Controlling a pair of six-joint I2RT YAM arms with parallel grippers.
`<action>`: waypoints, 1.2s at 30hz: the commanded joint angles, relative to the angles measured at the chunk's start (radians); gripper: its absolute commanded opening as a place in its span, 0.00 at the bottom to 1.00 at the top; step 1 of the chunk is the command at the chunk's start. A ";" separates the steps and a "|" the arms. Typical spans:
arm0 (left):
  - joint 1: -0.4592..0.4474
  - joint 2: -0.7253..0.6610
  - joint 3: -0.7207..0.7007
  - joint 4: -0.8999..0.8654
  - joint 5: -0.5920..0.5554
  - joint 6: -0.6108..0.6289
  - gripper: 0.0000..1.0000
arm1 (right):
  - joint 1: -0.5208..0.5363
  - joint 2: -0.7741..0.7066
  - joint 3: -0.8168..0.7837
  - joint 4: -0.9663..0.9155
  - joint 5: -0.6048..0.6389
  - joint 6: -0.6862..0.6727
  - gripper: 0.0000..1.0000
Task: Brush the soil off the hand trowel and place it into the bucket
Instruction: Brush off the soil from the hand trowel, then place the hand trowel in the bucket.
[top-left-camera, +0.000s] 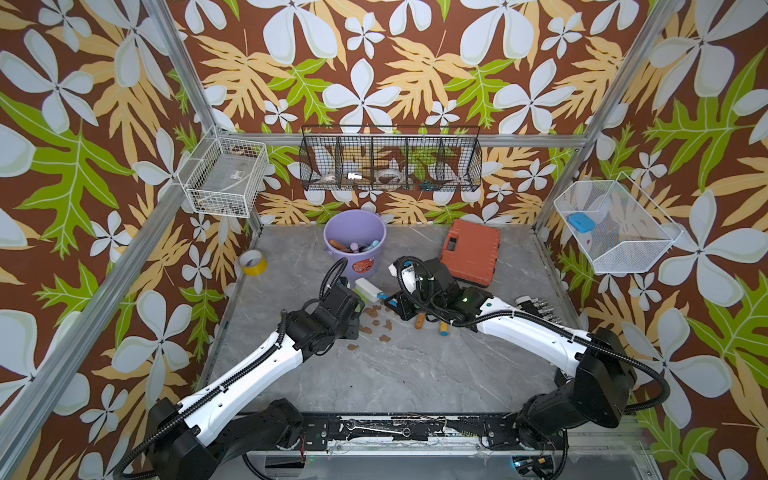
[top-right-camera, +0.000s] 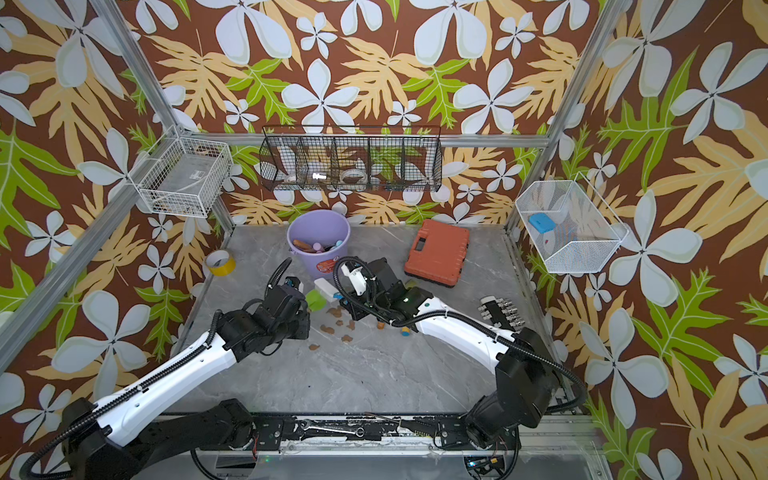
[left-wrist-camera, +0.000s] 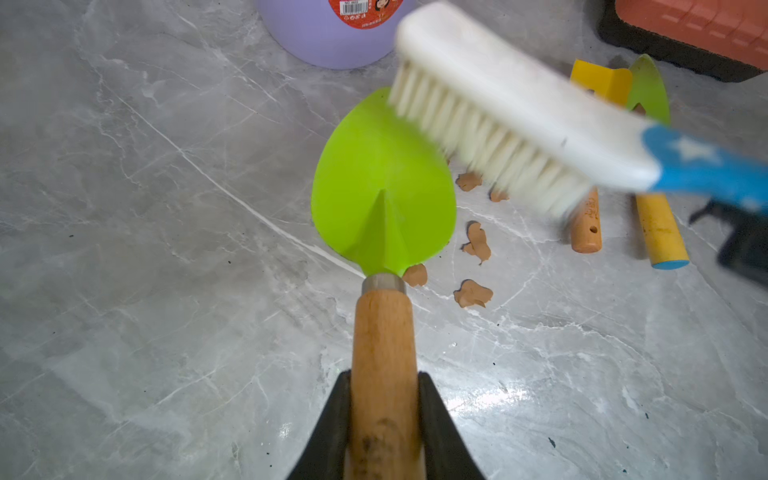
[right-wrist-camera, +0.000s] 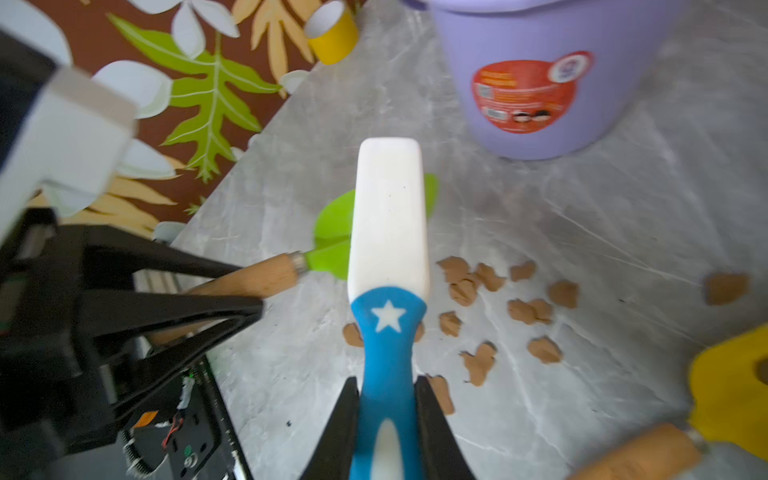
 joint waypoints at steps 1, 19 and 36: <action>0.000 -0.005 0.013 0.034 -0.002 0.009 0.00 | 0.007 0.039 0.005 0.014 -0.027 -0.010 0.00; 0.154 0.199 0.436 -0.008 -0.126 0.128 0.00 | -0.228 -0.228 -0.147 0.095 0.172 0.023 0.00; 0.309 0.708 0.823 0.039 -0.150 0.147 0.29 | -0.230 -0.264 -0.197 0.119 0.157 0.055 0.00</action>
